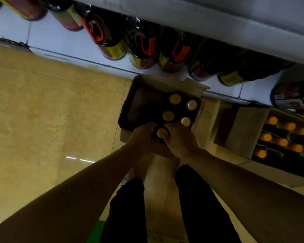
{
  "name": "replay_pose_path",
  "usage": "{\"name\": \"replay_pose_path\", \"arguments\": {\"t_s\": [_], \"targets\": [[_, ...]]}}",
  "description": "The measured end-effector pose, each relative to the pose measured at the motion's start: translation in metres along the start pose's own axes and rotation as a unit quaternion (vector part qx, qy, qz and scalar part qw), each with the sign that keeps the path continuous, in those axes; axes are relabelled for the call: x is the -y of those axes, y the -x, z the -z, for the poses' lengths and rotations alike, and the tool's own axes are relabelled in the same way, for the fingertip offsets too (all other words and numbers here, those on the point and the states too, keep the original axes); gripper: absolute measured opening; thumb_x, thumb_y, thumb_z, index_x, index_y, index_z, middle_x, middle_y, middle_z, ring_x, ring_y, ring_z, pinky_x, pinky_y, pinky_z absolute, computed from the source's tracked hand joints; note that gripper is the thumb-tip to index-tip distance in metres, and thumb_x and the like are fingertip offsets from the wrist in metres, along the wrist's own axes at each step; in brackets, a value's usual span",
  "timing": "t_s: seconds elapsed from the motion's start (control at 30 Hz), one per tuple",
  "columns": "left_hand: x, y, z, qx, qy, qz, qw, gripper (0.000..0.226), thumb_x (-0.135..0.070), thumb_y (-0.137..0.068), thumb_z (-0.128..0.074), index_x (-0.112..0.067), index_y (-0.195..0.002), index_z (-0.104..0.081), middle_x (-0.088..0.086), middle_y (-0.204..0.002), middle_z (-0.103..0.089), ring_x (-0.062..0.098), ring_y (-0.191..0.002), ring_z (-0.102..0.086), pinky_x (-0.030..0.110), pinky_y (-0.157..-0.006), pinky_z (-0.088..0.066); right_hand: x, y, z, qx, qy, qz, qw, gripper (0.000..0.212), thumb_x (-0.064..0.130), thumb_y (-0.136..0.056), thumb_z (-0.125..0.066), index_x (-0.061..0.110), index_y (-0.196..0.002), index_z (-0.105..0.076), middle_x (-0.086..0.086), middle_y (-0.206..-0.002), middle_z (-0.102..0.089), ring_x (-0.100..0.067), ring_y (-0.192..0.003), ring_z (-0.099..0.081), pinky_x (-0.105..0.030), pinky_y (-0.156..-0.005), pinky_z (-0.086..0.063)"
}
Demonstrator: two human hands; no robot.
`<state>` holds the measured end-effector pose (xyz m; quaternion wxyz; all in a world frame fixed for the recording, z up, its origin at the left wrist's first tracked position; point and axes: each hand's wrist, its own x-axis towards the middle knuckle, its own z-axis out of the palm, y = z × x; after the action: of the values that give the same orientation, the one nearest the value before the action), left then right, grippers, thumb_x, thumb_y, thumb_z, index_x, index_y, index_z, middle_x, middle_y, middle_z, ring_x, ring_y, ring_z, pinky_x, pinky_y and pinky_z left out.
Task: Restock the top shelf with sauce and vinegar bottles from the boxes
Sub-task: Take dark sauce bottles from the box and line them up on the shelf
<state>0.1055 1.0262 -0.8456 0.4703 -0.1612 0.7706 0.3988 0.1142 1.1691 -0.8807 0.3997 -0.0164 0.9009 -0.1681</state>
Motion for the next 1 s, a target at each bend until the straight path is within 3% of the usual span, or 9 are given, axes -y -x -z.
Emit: {"name": "replay_pose_path", "arguments": {"t_s": [0.1, 0.2, 0.33, 0.43, 0.53, 0.7, 0.77, 0.83, 1.0], "targets": [[0.016, -0.018, -0.008, -0.003, -0.026, -0.02, 0.999, 0.052, -0.013, -0.093, -0.061, -0.009, -0.142, -0.045, 0.012, -0.142, -0.051, 0.029, -0.131, -0.048, 0.033, -0.107, -0.035, -0.007, -0.02, -0.028, 0.032, 0.073, 0.028, 0.996, 0.03, 0.025, -0.101, -0.045, 0.012, -0.126, -0.057, -0.007, -0.124, -0.057, -0.026, -0.118, -0.055, -0.031, -0.087, -0.044], [0.032, -0.031, -0.014, -0.012, -0.043, -0.016, 0.999, 0.054, -0.012, -0.091, -0.063, -0.008, -0.142, -0.045, 0.013, -0.14, -0.053, 0.028, -0.128, -0.05, 0.03, -0.103, -0.038, -0.006, -0.035, -0.046, 0.043, 0.15, 0.037, 0.987, 0.04, 0.027, -0.103, -0.044, 0.014, -0.14, -0.043, -0.012, -0.136, -0.047, -0.029, -0.126, -0.047, -0.038, -0.099, -0.044], [0.042, -0.04, -0.019, -0.031, 0.009, 0.004, 0.999, 0.044, -0.006, -0.096, -0.055, -0.009, -0.139, -0.047, 0.006, -0.123, -0.059, 0.028, -0.124, -0.052, 0.016, -0.091, -0.045, -0.009, -0.049, -0.059, 0.035, 0.188, 0.064, 0.979, 0.036, 0.023, -0.105, -0.039, 0.013, -0.139, -0.042, -0.014, -0.133, -0.048, -0.031, -0.122, -0.049, -0.04, -0.095, -0.048], [0.047, -0.044, -0.022, -0.034, 0.023, -0.008, 0.999, 0.046, -0.005, -0.092, -0.06, -0.006, -0.137, -0.05, 0.016, -0.132, -0.057, 0.032, -0.124, -0.053, 0.037, -0.104, -0.044, -0.009, -0.057, -0.064, 0.041, 0.211, 0.075, 0.974, 0.037, 0.022, -0.105, -0.04, 0.013, -0.141, -0.038, -0.016, -0.134, -0.046, -0.032, -0.122, -0.049, -0.039, -0.091, -0.047], [0.049, -0.045, -0.02, -0.034, 0.081, -0.013, 0.996, 0.049, -0.01, -0.087, -0.063, 0.0, -0.133, -0.052, 0.026, -0.134, -0.055, 0.042, -0.125, -0.051, 0.052, -0.107, -0.04, -0.009, -0.062, -0.064, 0.043, 0.206, 0.075, 0.975, 0.036, 0.022, -0.106, -0.038, 0.013, -0.141, -0.037, -0.014, -0.137, -0.044, -0.031, -0.123, -0.048, -0.037, -0.09, -0.046], [0.048, -0.043, -0.016, -0.05, 0.049, -0.033, 0.997, 0.052, -0.01, -0.088, -0.062, -0.006, -0.139, -0.049, 0.019, -0.135, -0.056, 0.035, -0.124, -0.054, 0.042, -0.106, -0.042, -0.002, -0.052, -0.049, 0.041, 0.188, 0.085, 0.978, 0.038, 0.021, -0.104, -0.038, 0.013, -0.141, -0.039, -0.014, -0.136, -0.044, -0.031, -0.124, -0.045, -0.038, -0.09, -0.045], [0.041, -0.038, -0.013, -0.049, 0.014, -0.036, 0.998, 0.062, -0.013, -0.088, -0.063, -0.01, -0.145, -0.041, 0.016, -0.14, -0.053, 0.032, -0.127, -0.052, 0.035, -0.106, -0.041, 0.002, -0.044, -0.037, 0.029, 0.166, 0.094, 0.981, 0.039, 0.02, -0.102, -0.04, 0.014, -0.141, -0.041, -0.014, -0.133, -0.046, -0.032, -0.122, -0.046, -0.039, -0.089, -0.047], [0.033, -0.032, -0.01, -0.034, 0.024, -0.043, 0.998, 0.076, -0.025, -0.083, -0.066, -0.011, -0.15, -0.032, 0.018, -0.145, -0.047, 0.035, -0.132, -0.046, 0.038, -0.11, -0.036, 0.008, -0.031, -0.021, 0.018, 0.137, 0.103, 0.985, 0.038, 0.019, -0.1, -0.045, 0.013, -0.137, -0.045, -0.013, -0.13, -0.047, -0.032, -0.12, -0.047, -0.039, -0.087, -0.048], [0.009, -0.005, 0.0, -0.045, -0.084, -0.083, 0.992, 0.064, -0.007, -0.088, -0.063, -0.01, -0.146, -0.037, 0.017, -0.14, -0.052, 0.032, -0.124, -0.053, 0.037, -0.103, -0.043, 0.029, 0.013, 0.032, -0.038, 0.084, 0.138, 0.986, 0.034, 0.022, -0.092, -0.059, 0.012, -0.124, -0.052, -0.01, -0.121, -0.05, -0.029, -0.112, -0.048, -0.034, -0.073, -0.039]]}}
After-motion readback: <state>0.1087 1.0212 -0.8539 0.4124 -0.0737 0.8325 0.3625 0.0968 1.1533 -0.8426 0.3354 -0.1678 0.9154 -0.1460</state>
